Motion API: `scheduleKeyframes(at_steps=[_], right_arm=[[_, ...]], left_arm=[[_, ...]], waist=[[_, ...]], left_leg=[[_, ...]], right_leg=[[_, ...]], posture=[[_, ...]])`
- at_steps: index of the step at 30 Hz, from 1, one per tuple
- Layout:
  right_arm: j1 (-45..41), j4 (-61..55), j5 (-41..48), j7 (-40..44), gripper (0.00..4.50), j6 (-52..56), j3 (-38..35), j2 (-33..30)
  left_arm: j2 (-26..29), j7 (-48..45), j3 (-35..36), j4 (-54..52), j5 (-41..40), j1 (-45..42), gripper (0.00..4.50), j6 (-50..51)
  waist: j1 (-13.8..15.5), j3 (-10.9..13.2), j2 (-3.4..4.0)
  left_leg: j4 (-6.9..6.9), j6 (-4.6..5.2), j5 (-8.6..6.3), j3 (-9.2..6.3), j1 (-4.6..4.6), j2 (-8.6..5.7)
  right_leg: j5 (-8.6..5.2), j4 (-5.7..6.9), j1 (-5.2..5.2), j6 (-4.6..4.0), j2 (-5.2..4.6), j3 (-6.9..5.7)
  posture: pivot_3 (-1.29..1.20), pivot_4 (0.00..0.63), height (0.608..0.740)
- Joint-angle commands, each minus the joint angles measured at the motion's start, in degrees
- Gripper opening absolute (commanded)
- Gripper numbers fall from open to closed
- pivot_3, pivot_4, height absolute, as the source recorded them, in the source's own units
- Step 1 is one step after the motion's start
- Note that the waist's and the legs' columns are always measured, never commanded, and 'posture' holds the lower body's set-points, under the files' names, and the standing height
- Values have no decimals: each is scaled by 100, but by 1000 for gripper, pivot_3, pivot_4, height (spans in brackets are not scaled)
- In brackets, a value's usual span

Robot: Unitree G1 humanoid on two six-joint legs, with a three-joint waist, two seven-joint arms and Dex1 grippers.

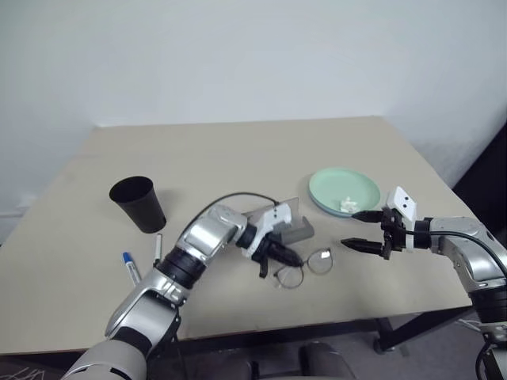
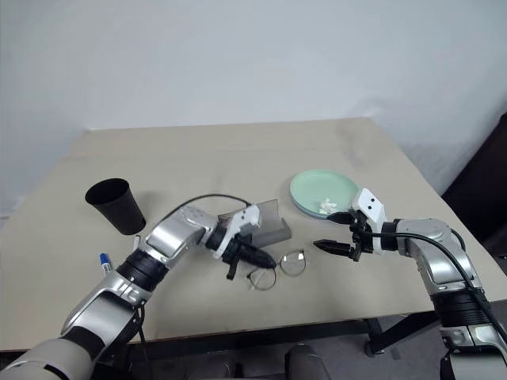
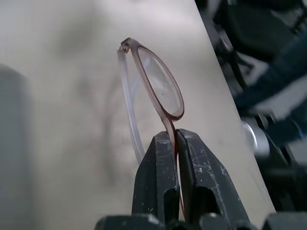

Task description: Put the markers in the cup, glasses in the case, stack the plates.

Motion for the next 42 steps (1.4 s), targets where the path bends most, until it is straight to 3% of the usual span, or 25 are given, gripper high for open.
scheduleKeyframes(at_steps=[1, 5, 12, 18, 25, 34, 42], right_arm=[[-200, -46, -15, 29, 4500, -124, -78, -39], [-216, -144, 28, 124, 4500, -79, -60, -90], [-271, -93, -54, 148, 4500, -162, -23, -101], [-281, -82, -99, 79, 4500, -198, -26, -61], [-221, -124, -119, -27, 4500, -219, -56, -3], [-79, -236, -73, -139, 4500, -213, -84, -2], [-93, -250, -73, -182, 4500, -191, -68, 25]], left_arm=[[-5, 66, 524, 104, -169, -446, 52, -171], [84, 115, 810, 704, 10, -1012, 52, -636], [180, 223, 794, 2826, 726, -1992, 52, -2088], [80, -137, 528, 3941, 1318, -2212, 52, -3152], [-150, -395, 472, 4363, 1733, -2124, 52, -3646], [-347, 5, 198, 4413, 2370, -1800, 52, -4214], [-640, -147, 312, 4329, 2289, -1616, 52, -3911]], waist=[[-1, 0, 0], [-3, 0, 0], [-3, 0, 0], [1, 0, 0], [12, 1, -2], [9, 1, -3], [21, -1, -2]], left_leg=[[0, 0, 0, 1, 0, -1], [-1, 0, 0, 1, 0, -1], [-1, 0, 0, 1, 0, -4], [-1, 5, -3, 1, -7, -6], [6, 9, -6, -2, -28, -7], [10, 11, -7, 0, -29, -7], [16, 11, -7, -1, -26, -7]], right_leg=[[0, -1, 0, 0, 0, 0], [0, -1, -1, 0, 0, 0], [0, -2, 0, 0, 0, 0], [0, -4, -2, 2, 0, 1], [0, -5, -13, 2, 0, 0], [1, -2, -15, 4, 0, 3], [5, -1, -9, 9, 0, 2]], posture=[[0, 0, 740], [0, 0, 740], [0, 0, 740], [0, 0, 740], [0, 0, 740], [0, 0, 740], [0, 0, 740]])
